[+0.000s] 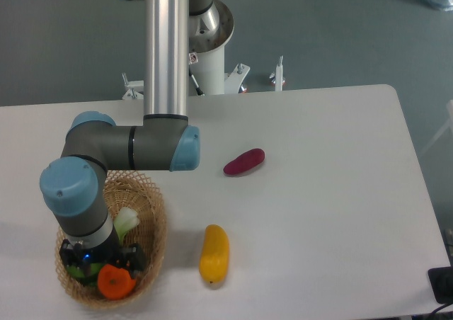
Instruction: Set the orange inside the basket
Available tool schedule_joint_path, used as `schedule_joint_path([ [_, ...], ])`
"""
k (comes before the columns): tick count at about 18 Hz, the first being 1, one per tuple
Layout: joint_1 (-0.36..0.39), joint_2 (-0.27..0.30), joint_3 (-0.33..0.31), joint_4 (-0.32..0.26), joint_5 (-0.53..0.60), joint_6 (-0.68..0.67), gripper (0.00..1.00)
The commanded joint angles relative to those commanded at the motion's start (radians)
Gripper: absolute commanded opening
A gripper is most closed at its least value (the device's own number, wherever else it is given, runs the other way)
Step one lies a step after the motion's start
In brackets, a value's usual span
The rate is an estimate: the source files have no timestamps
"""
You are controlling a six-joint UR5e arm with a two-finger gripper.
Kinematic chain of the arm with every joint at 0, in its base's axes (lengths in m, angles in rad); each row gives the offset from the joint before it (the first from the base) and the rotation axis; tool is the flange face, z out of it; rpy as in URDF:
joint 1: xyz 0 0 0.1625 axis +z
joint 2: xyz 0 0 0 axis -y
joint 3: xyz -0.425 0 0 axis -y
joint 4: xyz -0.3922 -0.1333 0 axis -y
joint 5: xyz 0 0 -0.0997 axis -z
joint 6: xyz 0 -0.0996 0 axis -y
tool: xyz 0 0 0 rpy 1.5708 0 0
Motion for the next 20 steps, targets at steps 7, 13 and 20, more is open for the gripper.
schedule_joint_path([
  [7, 0.067, 0.073, -0.003, -0.017, -0.002, 0.041, 1.0],
  [13, 0.169, 0.13, -0.008, -0.112, 0.002, 0.17, 1.0],
  [20, 0.331, 0.215, 0.002, -0.225, -0.008, 0.408, 1.0],
])
